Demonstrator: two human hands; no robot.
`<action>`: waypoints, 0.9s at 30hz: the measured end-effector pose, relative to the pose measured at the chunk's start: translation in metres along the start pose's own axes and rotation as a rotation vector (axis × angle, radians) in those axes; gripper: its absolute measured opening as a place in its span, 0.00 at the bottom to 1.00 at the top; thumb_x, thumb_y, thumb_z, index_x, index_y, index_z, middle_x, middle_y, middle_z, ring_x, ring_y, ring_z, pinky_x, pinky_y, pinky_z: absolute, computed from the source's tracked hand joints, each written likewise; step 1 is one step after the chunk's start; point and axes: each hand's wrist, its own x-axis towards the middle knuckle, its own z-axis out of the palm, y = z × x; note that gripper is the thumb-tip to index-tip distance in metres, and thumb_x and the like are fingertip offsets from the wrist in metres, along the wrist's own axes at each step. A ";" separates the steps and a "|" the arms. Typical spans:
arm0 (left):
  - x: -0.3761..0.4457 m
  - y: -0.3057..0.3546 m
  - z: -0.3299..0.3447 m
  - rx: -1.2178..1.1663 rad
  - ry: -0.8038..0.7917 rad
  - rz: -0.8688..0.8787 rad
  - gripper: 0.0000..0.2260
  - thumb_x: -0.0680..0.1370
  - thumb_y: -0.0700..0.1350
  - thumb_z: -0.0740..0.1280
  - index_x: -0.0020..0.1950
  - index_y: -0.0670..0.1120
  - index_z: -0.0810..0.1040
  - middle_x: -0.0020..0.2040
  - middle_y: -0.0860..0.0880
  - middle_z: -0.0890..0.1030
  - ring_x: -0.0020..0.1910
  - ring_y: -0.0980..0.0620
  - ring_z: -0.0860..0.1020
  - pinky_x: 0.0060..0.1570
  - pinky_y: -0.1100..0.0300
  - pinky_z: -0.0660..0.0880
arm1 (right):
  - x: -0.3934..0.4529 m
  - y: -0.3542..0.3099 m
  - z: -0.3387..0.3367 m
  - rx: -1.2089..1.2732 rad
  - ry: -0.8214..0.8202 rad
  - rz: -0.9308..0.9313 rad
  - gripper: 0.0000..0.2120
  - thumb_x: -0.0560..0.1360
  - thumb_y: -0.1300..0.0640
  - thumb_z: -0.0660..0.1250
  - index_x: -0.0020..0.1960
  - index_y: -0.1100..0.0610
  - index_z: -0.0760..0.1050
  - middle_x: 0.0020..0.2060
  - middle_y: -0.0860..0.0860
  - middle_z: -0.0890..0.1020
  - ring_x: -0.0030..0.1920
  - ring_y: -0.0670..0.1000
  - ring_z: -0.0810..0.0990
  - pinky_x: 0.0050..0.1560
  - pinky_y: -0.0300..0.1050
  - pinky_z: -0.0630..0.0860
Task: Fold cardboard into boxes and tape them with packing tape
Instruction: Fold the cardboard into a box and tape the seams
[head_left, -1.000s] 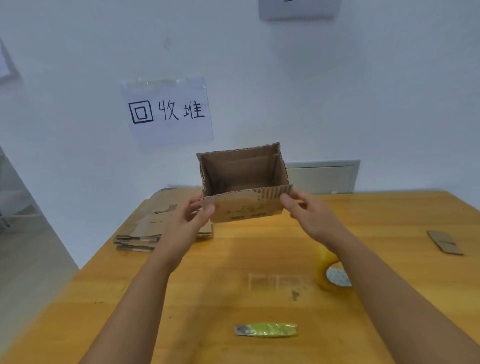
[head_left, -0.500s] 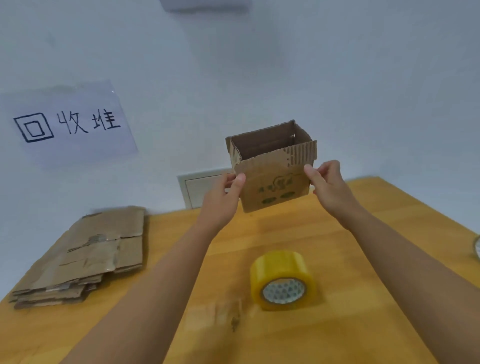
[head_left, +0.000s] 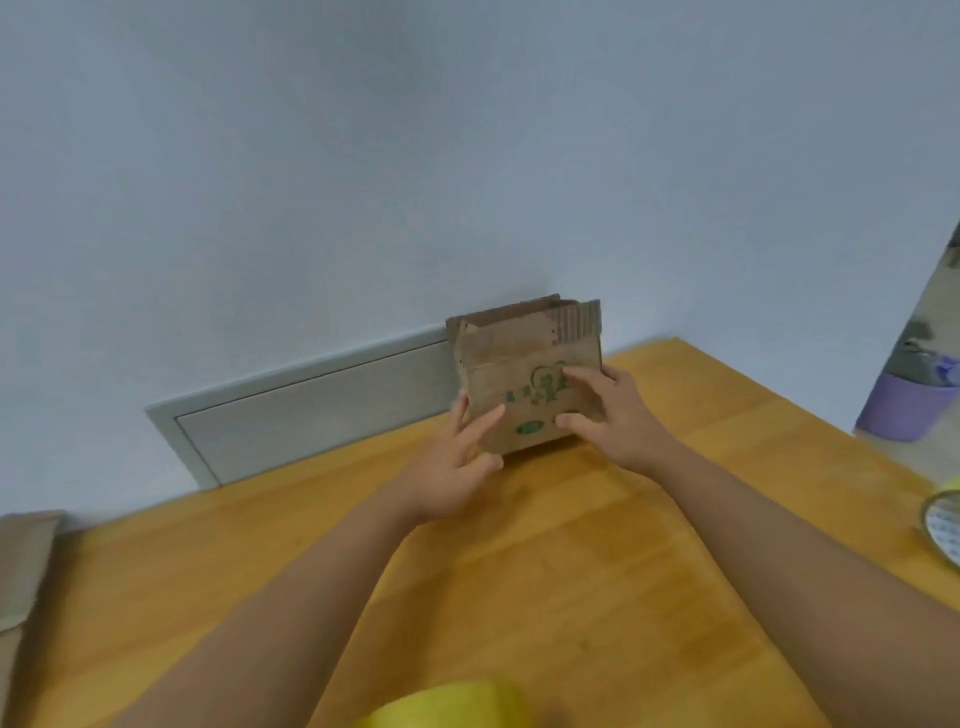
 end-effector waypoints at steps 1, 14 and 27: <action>0.008 -0.004 0.004 0.093 -0.021 0.003 0.27 0.82 0.58 0.59 0.79 0.66 0.52 0.79 0.59 0.33 0.80 0.51 0.51 0.74 0.51 0.58 | 0.005 0.006 0.002 -0.016 -0.002 -0.004 0.28 0.77 0.53 0.70 0.73 0.44 0.63 0.73 0.50 0.56 0.69 0.50 0.63 0.70 0.45 0.65; 0.050 -0.028 0.022 0.593 -0.034 -0.048 0.27 0.82 0.66 0.48 0.78 0.67 0.41 0.80 0.52 0.34 0.80 0.44 0.46 0.77 0.46 0.50 | 0.028 0.024 0.060 -0.550 -0.155 0.100 0.39 0.80 0.40 0.59 0.80 0.41 0.36 0.80 0.53 0.39 0.80 0.57 0.48 0.77 0.57 0.54; -0.137 -0.057 -0.050 0.584 0.322 -0.126 0.25 0.83 0.61 0.54 0.78 0.54 0.62 0.80 0.48 0.58 0.77 0.46 0.59 0.74 0.50 0.57 | -0.057 -0.100 0.047 -0.453 0.010 -0.178 0.31 0.81 0.44 0.61 0.79 0.52 0.57 0.72 0.54 0.69 0.71 0.56 0.66 0.69 0.54 0.66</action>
